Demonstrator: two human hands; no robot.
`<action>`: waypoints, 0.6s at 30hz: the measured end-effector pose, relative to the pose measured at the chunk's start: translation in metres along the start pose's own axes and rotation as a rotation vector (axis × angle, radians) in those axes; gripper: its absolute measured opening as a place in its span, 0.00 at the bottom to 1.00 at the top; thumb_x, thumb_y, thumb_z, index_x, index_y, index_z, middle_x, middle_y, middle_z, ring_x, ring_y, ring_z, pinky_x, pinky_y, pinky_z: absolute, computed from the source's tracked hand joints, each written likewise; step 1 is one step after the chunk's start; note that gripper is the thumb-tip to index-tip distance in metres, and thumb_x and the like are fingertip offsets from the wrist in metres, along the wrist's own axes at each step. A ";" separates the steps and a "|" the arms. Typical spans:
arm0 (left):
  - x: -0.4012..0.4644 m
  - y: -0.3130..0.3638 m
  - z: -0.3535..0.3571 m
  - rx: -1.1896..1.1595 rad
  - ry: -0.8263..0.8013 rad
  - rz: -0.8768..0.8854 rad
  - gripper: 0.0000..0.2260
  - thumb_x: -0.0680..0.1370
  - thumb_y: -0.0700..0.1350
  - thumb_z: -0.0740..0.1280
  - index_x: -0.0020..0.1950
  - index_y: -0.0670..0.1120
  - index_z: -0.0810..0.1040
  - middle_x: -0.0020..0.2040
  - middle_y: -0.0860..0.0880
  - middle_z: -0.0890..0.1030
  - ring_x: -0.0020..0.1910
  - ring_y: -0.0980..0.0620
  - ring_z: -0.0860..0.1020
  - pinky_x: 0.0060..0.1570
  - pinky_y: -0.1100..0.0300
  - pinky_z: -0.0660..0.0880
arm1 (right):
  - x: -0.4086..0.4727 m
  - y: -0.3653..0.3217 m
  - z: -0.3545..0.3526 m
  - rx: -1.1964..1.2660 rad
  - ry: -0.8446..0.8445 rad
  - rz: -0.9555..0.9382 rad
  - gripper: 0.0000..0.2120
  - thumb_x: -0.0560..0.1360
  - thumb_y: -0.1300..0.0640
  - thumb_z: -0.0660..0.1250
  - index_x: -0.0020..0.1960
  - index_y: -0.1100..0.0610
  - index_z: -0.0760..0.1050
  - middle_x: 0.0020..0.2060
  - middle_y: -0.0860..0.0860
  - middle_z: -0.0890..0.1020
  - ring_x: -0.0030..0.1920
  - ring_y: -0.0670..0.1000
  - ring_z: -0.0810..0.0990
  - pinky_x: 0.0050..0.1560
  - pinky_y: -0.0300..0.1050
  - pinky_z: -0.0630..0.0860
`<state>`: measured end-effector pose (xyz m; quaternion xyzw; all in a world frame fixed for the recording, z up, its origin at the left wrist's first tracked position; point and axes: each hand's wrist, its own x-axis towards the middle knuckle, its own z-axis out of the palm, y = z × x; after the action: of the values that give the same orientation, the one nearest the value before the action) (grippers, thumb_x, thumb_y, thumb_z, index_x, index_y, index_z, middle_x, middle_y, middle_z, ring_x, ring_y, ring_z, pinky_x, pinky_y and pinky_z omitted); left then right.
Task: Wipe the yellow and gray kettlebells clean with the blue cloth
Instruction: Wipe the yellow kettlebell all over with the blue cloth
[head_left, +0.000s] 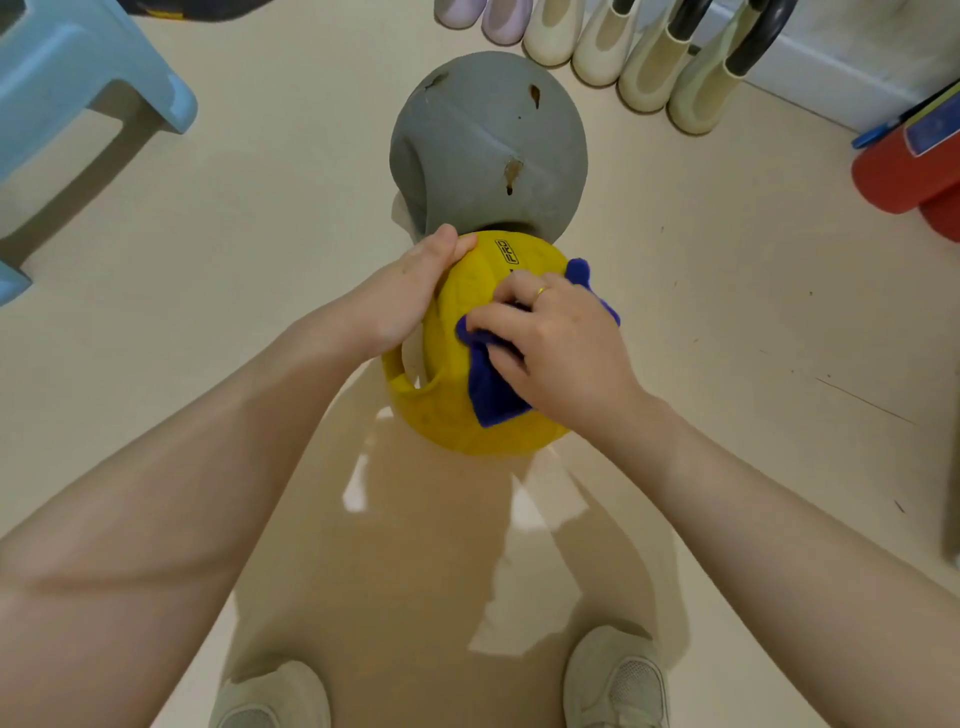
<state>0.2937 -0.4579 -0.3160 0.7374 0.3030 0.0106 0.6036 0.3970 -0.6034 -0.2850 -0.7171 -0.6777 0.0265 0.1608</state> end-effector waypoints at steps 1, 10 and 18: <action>0.000 0.000 0.001 0.000 -0.002 0.010 0.28 0.78 0.64 0.40 0.73 0.57 0.64 0.74 0.55 0.62 0.73 0.55 0.60 0.74 0.52 0.53 | 0.003 0.004 -0.002 0.005 0.103 0.123 0.08 0.72 0.58 0.63 0.47 0.54 0.80 0.41 0.55 0.79 0.37 0.57 0.75 0.35 0.49 0.74; -0.011 0.003 -0.005 -0.073 0.096 -0.018 0.22 0.81 0.58 0.43 0.72 0.55 0.63 0.65 0.59 0.66 0.63 0.61 0.64 0.63 0.62 0.57 | -0.017 -0.027 0.017 -0.309 -0.074 -0.248 0.09 0.70 0.63 0.59 0.42 0.55 0.76 0.38 0.52 0.77 0.34 0.54 0.73 0.33 0.45 0.66; -0.055 -0.068 -0.013 0.396 0.033 0.135 0.33 0.73 0.69 0.52 0.71 0.50 0.68 0.72 0.52 0.67 0.71 0.56 0.65 0.73 0.49 0.55 | -0.001 -0.001 0.014 -0.157 0.231 0.099 0.08 0.72 0.59 0.61 0.46 0.56 0.79 0.40 0.57 0.79 0.34 0.58 0.73 0.32 0.48 0.72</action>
<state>0.2146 -0.4660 -0.3542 0.8600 0.2588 0.0037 0.4398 0.3926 -0.6016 -0.2985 -0.7582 -0.6186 -0.1012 0.1796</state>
